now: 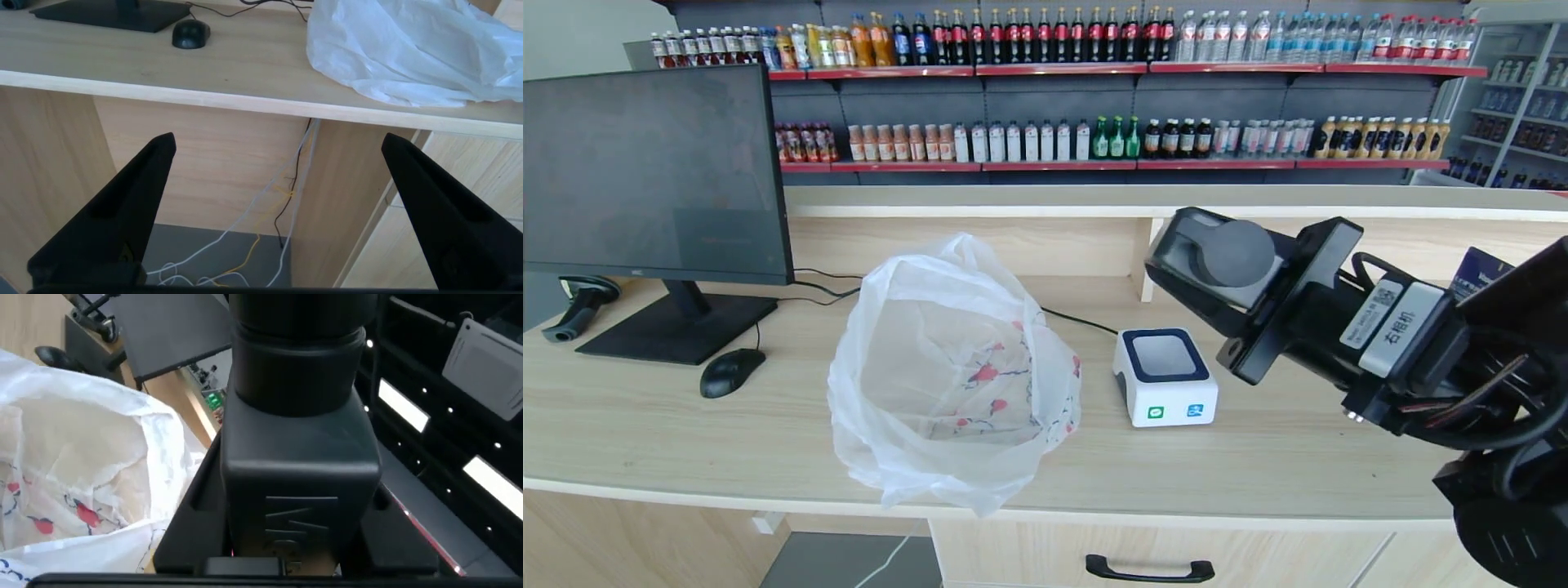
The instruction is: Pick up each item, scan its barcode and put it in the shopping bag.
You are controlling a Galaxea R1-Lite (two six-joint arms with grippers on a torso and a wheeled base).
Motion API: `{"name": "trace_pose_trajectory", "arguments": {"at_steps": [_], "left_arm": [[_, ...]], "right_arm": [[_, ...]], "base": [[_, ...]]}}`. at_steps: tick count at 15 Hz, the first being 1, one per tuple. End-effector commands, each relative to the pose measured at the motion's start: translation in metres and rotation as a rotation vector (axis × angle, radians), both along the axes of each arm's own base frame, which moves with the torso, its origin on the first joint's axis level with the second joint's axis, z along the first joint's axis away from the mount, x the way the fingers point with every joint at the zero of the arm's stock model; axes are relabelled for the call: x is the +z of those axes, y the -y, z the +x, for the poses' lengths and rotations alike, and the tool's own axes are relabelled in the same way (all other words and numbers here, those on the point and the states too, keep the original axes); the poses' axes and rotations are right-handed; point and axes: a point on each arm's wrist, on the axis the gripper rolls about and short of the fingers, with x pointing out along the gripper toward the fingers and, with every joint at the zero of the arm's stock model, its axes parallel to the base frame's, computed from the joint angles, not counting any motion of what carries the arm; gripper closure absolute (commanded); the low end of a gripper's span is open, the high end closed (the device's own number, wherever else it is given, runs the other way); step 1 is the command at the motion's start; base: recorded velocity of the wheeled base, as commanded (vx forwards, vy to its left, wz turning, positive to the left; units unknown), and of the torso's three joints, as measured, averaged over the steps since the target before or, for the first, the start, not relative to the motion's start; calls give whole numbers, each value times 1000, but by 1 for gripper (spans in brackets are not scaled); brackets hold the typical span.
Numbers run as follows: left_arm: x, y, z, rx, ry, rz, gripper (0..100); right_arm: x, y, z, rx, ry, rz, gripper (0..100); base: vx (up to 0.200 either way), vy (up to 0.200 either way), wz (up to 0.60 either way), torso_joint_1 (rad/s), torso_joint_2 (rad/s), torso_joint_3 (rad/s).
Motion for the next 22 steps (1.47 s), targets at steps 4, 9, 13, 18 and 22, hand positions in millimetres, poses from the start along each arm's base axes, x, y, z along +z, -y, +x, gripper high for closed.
{"name": "trace_pose_trajectory", "arguments": {"at_steps": [4,9,13,18,22], "left_arm": [[0,0,0,1,-1,-1,0],[0,0,0,1,-1,-4,0],[0,0,0,1,-1,-4,0],[0,0,0,1,-1,-4,0],[0,0,0,1,0,-5,0]], "right_arm": [[19,1,-25,-42,-205,250,100],[-12,14,-30,-208,-589,536,100],[-40,21,-36,-310,-728,577,100],[-60,28,-45,-320,-859,592,100],[-62,41,-59,-327,-876,610,100]], "base": [[0,0,0,0,0,0],[0,0,0,0,0,0],[0,0,0,0,0,0],[-40,0,0,0,0,0],[-100,0,0,1,2,1]]}}
